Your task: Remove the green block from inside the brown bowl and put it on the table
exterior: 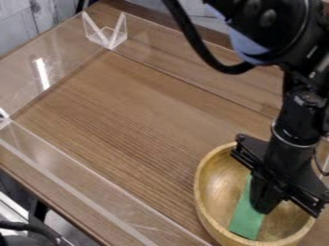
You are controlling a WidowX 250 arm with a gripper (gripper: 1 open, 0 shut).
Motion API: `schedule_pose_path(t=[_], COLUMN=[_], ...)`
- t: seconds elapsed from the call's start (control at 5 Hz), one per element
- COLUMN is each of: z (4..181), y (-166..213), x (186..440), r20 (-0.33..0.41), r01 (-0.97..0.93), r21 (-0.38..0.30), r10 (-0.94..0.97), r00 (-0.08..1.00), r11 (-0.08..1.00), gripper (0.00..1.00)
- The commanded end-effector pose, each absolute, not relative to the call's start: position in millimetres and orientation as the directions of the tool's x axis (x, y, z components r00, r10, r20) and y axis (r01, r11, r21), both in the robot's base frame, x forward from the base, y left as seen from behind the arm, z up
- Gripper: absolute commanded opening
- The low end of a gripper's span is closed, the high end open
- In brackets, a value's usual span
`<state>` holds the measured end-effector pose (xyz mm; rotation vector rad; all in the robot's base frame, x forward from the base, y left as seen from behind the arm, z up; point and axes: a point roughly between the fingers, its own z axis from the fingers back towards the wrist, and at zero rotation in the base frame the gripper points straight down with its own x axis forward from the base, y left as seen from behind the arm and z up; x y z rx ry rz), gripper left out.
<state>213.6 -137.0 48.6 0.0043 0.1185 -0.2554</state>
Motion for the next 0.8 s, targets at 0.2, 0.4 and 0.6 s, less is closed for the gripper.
schedule_pose_path(t=[0.2, 0.4, 0.6], z=[76.3, 84.7, 91.8], y=[-130.4, -123.1, -118.3], x=[214.9, 215.5, 217.3], r20=[-0.102, -0.108, -0.109], r01=[0.2, 0.167, 0.144], r21=[-0.039, -0.041, -0.049], r10=[-0.204, -0.171, -0.148], r00=[0.974, 0.979, 0.983], r11=[0.979, 0.985, 0.988], gripper=[0.0, 0.0, 0.0])
